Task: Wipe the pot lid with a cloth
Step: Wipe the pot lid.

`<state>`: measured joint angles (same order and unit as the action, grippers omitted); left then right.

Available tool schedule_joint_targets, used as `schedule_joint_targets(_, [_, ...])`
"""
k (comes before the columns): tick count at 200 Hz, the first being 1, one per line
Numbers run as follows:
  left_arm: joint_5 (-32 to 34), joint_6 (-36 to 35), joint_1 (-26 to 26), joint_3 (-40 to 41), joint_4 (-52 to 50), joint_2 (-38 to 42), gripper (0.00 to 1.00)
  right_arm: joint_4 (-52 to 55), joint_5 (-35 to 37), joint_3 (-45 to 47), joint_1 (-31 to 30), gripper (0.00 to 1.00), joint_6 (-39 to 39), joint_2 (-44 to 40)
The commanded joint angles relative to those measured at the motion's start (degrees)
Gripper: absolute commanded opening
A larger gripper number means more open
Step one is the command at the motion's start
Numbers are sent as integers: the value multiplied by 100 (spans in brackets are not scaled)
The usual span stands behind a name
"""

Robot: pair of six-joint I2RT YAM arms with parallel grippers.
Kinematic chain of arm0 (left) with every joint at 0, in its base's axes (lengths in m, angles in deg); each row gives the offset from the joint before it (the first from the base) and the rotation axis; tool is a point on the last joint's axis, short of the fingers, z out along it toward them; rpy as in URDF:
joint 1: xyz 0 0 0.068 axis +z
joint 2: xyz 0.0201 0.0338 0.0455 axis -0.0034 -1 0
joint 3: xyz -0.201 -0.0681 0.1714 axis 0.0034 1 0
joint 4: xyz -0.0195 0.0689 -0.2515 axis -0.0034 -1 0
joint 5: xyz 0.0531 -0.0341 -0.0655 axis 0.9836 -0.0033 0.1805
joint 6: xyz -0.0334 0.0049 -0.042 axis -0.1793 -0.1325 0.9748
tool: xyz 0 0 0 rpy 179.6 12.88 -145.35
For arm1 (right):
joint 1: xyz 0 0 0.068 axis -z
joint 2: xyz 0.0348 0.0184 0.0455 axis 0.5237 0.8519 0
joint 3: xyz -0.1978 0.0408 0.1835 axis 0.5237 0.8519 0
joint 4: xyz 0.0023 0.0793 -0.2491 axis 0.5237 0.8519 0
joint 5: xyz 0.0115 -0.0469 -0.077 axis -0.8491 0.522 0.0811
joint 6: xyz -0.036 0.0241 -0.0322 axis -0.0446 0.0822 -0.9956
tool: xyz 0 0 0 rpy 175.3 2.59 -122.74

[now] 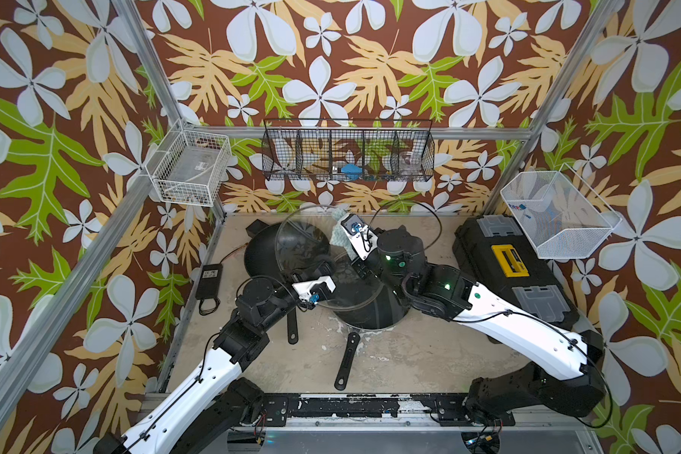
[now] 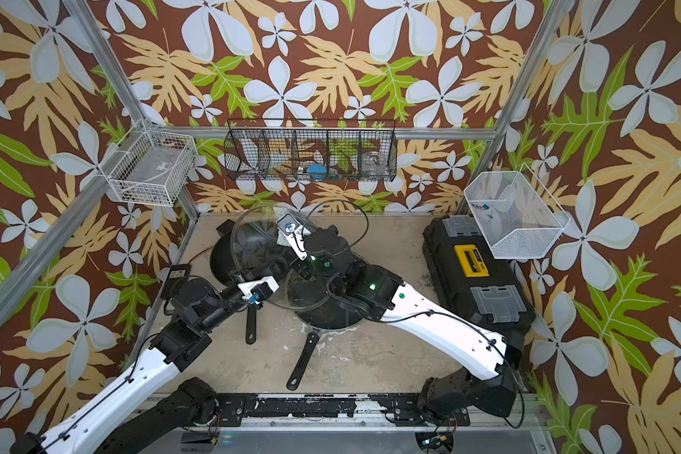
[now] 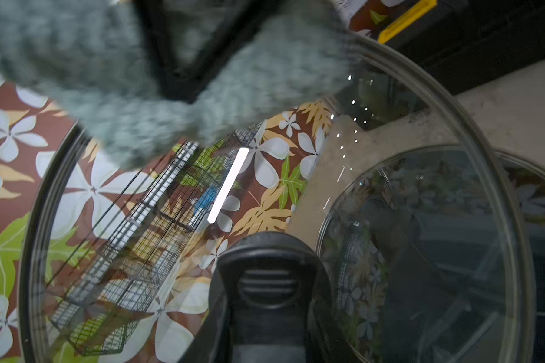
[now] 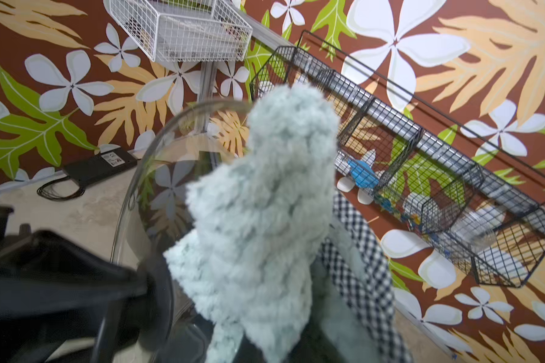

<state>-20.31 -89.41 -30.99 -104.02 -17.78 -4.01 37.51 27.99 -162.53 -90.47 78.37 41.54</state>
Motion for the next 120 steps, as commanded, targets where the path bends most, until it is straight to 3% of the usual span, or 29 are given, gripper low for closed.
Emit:
schedule_joint_targets(1, [-404,-1494,12,14,689,115,0,252,-123,-532,-7,0,-289,506])
schedule_joint_targets(67, [-224,-2004,9,38,591,171,0,646,-56,-1894,-360,0,-580,2042])
schedule_joint_targets(98, [-123,-1913,9,98,591,125,0,491,187,-1765,-330,0,-646,1735])
schedule_joint_targets(120, [-114,-1352,7,92,683,56,0,138,320,-1171,-256,0,-556,1061])
